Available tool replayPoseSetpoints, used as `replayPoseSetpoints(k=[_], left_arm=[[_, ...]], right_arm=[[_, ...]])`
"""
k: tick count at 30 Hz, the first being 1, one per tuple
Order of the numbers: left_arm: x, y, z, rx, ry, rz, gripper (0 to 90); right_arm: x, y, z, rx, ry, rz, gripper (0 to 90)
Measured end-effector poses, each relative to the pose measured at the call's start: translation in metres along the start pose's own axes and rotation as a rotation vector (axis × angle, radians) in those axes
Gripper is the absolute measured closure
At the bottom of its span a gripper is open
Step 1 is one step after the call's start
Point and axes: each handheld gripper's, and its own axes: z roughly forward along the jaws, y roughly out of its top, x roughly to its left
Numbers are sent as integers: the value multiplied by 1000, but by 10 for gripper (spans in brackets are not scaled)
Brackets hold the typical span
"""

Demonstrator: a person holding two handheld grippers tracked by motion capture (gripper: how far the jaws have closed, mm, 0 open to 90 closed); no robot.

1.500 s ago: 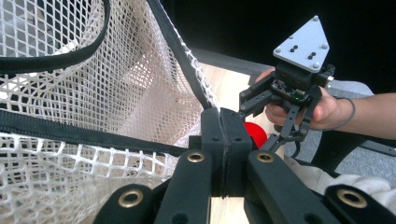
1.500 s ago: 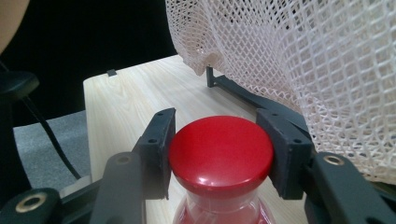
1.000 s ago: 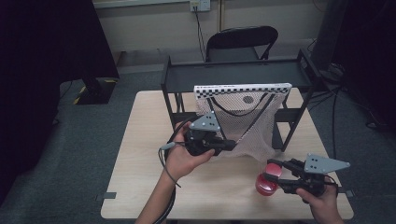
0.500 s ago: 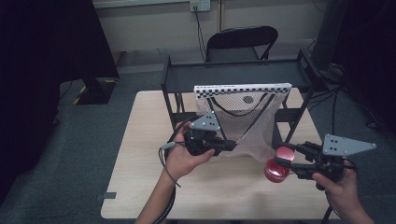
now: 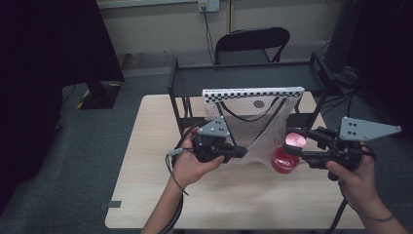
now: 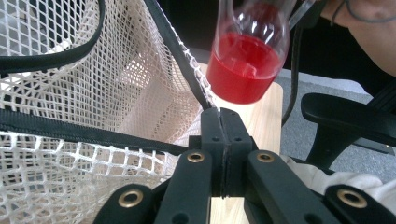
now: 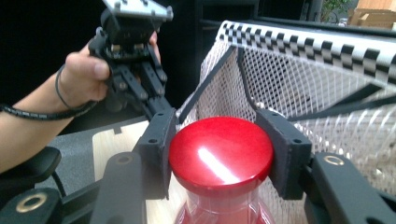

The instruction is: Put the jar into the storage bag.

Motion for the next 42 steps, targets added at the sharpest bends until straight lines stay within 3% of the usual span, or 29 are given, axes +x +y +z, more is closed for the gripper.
replayPoseSetpoints(k=[11, 16, 24, 42], left_arm=[[0, 1, 0, 2, 0, 5, 897], [0, 1, 1, 3, 2, 5, 897], [0, 0, 1, -2, -1, 2, 897], [-2, 2, -1, -11, -3, 11, 896]], right_arm=[[-8, 53, 2, -60, -21, -37, 497], [-11, 67, 12, -66, -31, -42, 497], [-14, 74, 38, -77, -35, -54, 496], [-12, 80, 81, -132, -23, -28, 496]])
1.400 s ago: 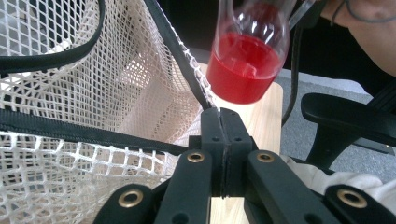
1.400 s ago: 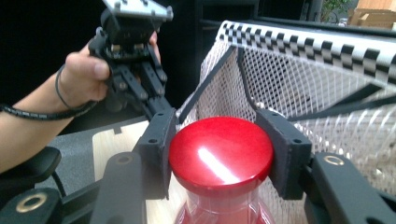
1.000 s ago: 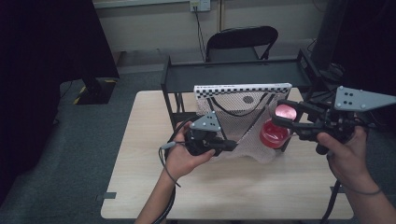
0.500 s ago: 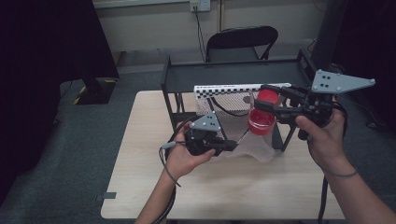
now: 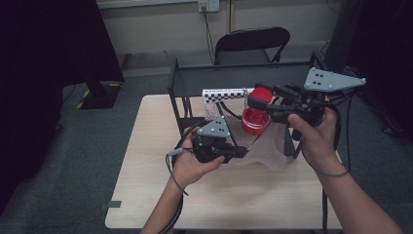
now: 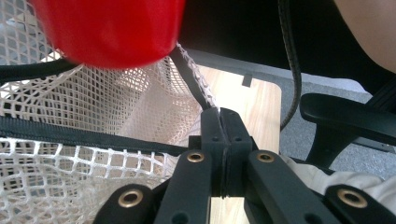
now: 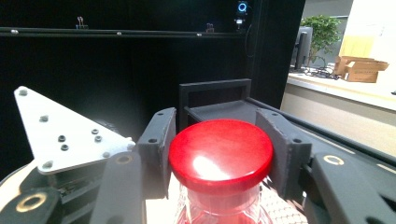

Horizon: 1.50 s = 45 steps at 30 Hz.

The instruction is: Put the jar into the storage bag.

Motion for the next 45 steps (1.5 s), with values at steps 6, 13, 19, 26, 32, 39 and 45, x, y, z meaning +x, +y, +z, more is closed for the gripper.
replayPoseSetpoints(k=[6, 13, 19, 26, 32, 39, 45], left_arm=[[-1, 1, -1, -2, 0, 4, 896], [-1, 1, -2, -7, 0, 3, 896], [0, 1, -2, -11, -4, 1, 896], [-1, 1, -3, -21, -8, -1, 896], [0, 1, -3, -18, -8, -3, 896], [0, 0, -4, -27, -9, -8, 896], [2, 0, -3, -42, -16, -18, 896]], right_arm=[[0, -10, 12, 9, 14, 6, 496], [1, -24, 24, 44, 26, 13, 496], [0, -35, 28, 71, 31, 15, 496], [-5, -50, 28, 93, 25, 30, 495], [-6, -61, 31, 103, 12, 32, 495], [-9, -69, 29, 141, -6, 28, 495], [-12, -75, 27, 152, -19, 34, 494]])
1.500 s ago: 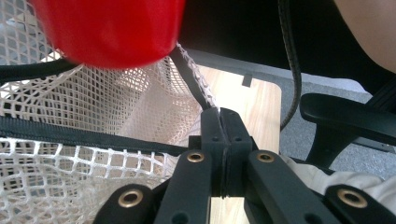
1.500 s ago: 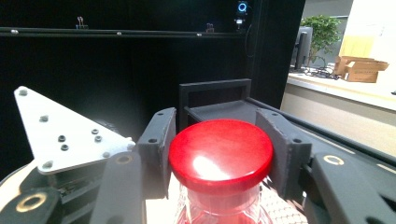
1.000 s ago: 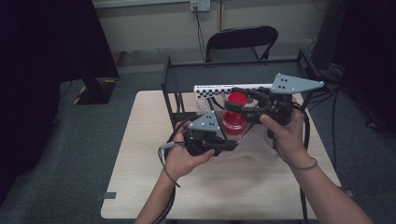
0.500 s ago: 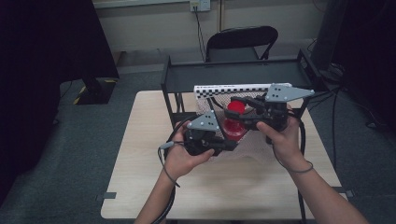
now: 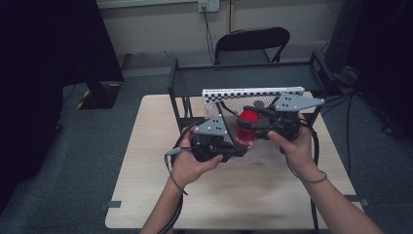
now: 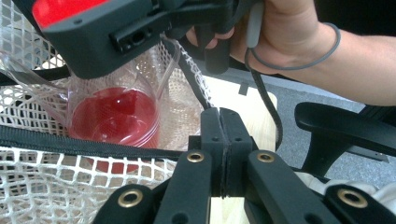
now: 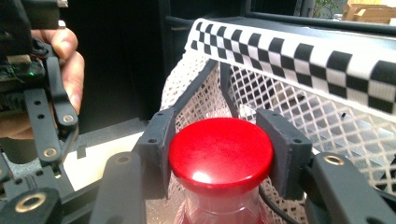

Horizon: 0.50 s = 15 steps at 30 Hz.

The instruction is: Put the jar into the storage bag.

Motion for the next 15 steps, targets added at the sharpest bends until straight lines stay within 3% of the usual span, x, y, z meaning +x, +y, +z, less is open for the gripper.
replayPoseSetpoints(k=[15], left_arm=[[2, -1, 2, 0, -1, -7, 896]], right_arm=[[-1, -10, 2, 15, -21, 2, 492]])
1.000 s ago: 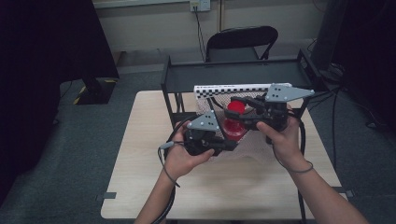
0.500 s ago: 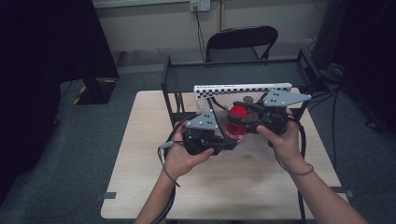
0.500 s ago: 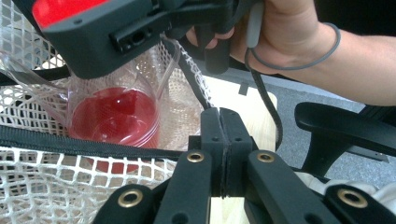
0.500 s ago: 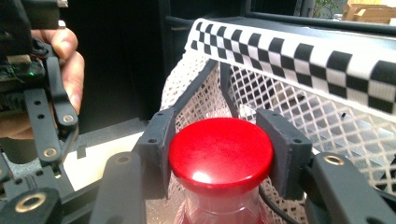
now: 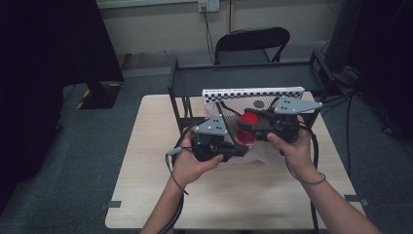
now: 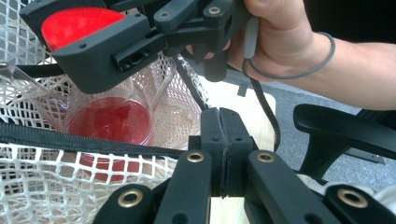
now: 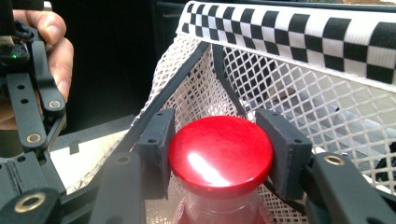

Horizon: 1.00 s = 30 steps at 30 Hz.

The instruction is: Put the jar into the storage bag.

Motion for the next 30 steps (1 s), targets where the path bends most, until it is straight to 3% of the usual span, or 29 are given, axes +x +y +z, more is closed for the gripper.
replayPoseSetpoints(k=[6, 9, 13, 17, 20, 30], left_arm=[[1, -1, 1, -1, -1, -2, 896], [2, -2, 3, 10, 2, -4, 896], [3, -3, 3, 7, 2, -10, 896], [5, -4, 5, 17, 11, -11, 896], [7, -6, 6, 14, 16, -18, 895], [14, -12, 15, 36, 34, -24, 881]], right_arm=[[0, -3, -2, -25, -5, 15, 472], [1, -3, -2, -14, -23, -4, 453], [3, -6, -3, -19, -33, -2, 365], [6, -6, -3, -27, -48, 11, 213], [5, -9, -4, -33, -62, 9, 180], [0, -17, -14, -38, -85, 25, 161]])
